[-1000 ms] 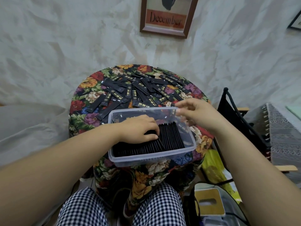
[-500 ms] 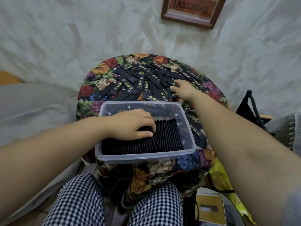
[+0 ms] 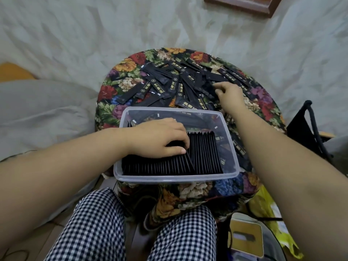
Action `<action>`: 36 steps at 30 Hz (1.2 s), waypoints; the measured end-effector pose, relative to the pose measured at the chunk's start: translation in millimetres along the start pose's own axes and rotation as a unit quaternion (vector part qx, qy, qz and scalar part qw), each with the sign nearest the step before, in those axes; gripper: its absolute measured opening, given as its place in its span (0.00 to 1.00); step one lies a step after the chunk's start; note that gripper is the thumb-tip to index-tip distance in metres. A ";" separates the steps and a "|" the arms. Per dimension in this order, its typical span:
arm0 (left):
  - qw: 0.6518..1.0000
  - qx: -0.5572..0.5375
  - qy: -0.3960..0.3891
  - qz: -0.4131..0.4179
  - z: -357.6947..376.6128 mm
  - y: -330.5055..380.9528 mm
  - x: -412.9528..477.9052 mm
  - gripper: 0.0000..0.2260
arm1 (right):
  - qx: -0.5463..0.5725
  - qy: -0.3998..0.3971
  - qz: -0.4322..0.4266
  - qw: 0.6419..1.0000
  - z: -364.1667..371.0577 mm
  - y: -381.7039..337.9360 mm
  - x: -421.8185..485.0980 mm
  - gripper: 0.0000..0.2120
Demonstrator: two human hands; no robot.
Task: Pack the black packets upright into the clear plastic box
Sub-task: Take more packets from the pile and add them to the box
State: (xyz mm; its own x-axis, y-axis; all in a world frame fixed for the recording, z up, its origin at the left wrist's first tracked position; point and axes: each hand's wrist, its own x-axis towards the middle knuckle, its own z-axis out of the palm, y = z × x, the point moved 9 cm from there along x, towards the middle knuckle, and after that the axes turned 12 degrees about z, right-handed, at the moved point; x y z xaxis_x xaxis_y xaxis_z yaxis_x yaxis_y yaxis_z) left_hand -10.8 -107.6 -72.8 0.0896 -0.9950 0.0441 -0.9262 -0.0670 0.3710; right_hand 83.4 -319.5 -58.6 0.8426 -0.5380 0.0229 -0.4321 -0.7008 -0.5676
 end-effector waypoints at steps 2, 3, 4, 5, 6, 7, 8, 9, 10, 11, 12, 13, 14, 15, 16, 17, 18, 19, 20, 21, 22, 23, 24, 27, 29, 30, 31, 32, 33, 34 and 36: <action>1.000 -0.002 0.003 0.002 -0.4 0.9 -0.2 0.12 | 0.061 -0.053 -0.014 0.997 9.6 -16.9 -2.1 0.13; 1.000 -0.002 0.003 0.001 -0.3 0.9 -0.2 0.12 | 0.073 -0.088 -0.025 0.993 17.2 -25.7 -3.8 0.13; 1.000 0.000 0.001 0.000 -0.4 1.2 -0.2 0.12 | 0.066 -0.119 -0.037 0.990 24.6 -34.7 -6.8 0.13; 1.000 0.002 0.000 -0.001 -0.3 1.4 0.0 0.12 | 0.048 -0.144 -0.048 0.987 31.4 -42.3 -8.7 0.14; 1.000 0.003 0.000 -0.001 -0.6 2.1 0.3 0.13 | 0.026 -0.163 -0.055 0.985 38.1 -47.5 -9.6 0.14; 1.000 0.004 0.002 -0.001 -1.0 2.6 0.4 0.13 | 0.004 -0.178 -0.057 0.982 45.2 -49.9 -8.0 0.15; 1.000 0.004 0.004 -0.001 -1.6 3.1 0.5 0.13 | -0.013 -0.190 -0.056 0.980 51.4 -50.7 -6.6 0.17; 1.000 0.004 0.003 -0.003 -1.4 2.9 0.2 0.13 | -0.026 -0.196 -0.050 0.979 56.3 -49.6 -2.9 0.19; 1.000 0.004 0.001 -0.006 -0.9 2.5 0.0 0.13 | -0.031 -0.196 -0.046 0.979 58.8 -49.2 0.2 0.23; 1.000 0.005 0.000 -0.008 -0.3 2.0 -0.2 0.13 | -0.039 -0.188 -0.046 0.980 60.0 -48.7 4.7 0.27; 1.000 0.006 0.000 -0.008 -0.3 2.3 -0.2 0.13 | -0.058 -0.173 -0.050 0.982 59.3 -49.3 8.2 0.31; 1.000 0.007 -0.001 -0.008 -0.5 2.9 0.1 0.13 | -0.090 -0.156 -0.056 0.982 58.4 -50.4 11.2 0.35; 1.000 0.008 -0.002 -0.007 -1.1 3.7 0.4 0.13 | -0.129 -0.143 -0.060 0.979 58.1 -51.6 12.5 0.38; 1.000 0.009 -0.002 -0.007 -1.5 3.9 0.8 0.13 | -0.162 -0.142 -0.062 0.975 60.1 -51.5 13.9 0.41; 1.000 0.008 0.000 -0.006 -2.3 4.1 1.4 0.13 | -0.182 -0.157 -0.060 0.969 64.1 -50.5 13.5 0.44; 1.000 0.008 0.000 -0.007 -2.6 4.1 1.7 0.13 | -0.192 -0.186 -0.056 0.962 70.7 -47.8 12.5 0.46; 1.000 0.007 -0.001 -0.007 -2.6 4.2 1.9 0.14 | -0.197 -0.218 -0.053 0.954 77.7 -44.5 9.6 0.46; 1.000 0.008 -0.001 -0.007 -2.4 4.1 1.7 0.14 | -0.201 -0.245 -0.053 0.947 84.6 -40.3 6.9 0.46; 1.000 0.009 0.001 -0.006 -2.6 4.0 1.7 0.14 | -0.205 -0.260 -0.057 0.942 88.9 -37.2 3.7 0.44; 1.000 0.010 0.003 -0.004 -2.8 4.2 1.5 0.14 | -0.208 -0.262 -0.061 0.940 90.8 -34.7 2.5 0.43; 1.000 0.010 0.005 -0.004 -2.7 4.5 1.2 0.14 | -0.206 -0.257 -0.064 0.942 90.3 -33.0 1.9 0.40; 1.000 0.010 0.005 -0.004 -2.6 4.6 0.9 0.14 | -0.201 -0.250 -0.065 0.945 89.4 -30.4 3.4 0.38; 1.000 0.010 0.006 -0.006 -2.6 4.7 0.8 0.14 | -0.197 -0.242 -0.066 0.948 87.1 -27.9 5.6 0.36; 1.000 0.007 0.002 -0.012 -3.1 4.5 1.0 0.14 | -0.188 -0.197 -0.083 0.959 76.2 -21.8 15.2 0.30; 1.000 0.007 -0.002 -0.013 -2.8 4.6 0.8 0.14 | -0.191 -0.156 -0.093 0.965 68.2 -23.5 19.4 0.28; 1.000 0.006 -0.003 -0.014 -2.7 4.6 0.6 0.14 | -0.194 -0.127 -0.095 0.968 63.5 -26.3 22.4 0.28; 1.000 0.004 -0.002 -0.014 -2.9 4.7 0.5 0.14 | -0.200 -0.099 -0.095 0.970 59.0 -30.0 25.8 0.28; 1.000 0.003 -0.001 -0.014 -3.2 4.8 0.5 0.14 | -0.209 -0.075 -0.099 0.970 55.1 -35.5 28.3 0.30; 1.000 0.003 -0.002 -0.014 -3.5 4.9 0.5 0.14 | -0.218 -0.061 -0.106 0.968 54.6 -41.2 30.5 0.33; 1.000 0.004 -0.004 -0.015 -3.3 4.7 0.7 0.14 | -0.219 -0.064 -0.108 0.967 57.1 -45.7 31.8 0.37; 1.000 0.005 -0.005 -0.016 -3.4 4.0 1.3 0.14 | -0.208 -0.107 -0.083 0.969 67.7 -47.7 32.2 0.43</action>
State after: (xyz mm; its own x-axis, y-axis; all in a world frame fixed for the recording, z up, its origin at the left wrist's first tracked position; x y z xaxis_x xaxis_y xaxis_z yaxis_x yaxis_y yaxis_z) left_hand -13.1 -108.9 -68.1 0.1160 -0.9930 0.0230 -0.9266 -0.0999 0.3624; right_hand 152.9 -271.7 -86.5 0.9399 -0.3232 -0.1105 -0.3391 -0.9218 -0.1879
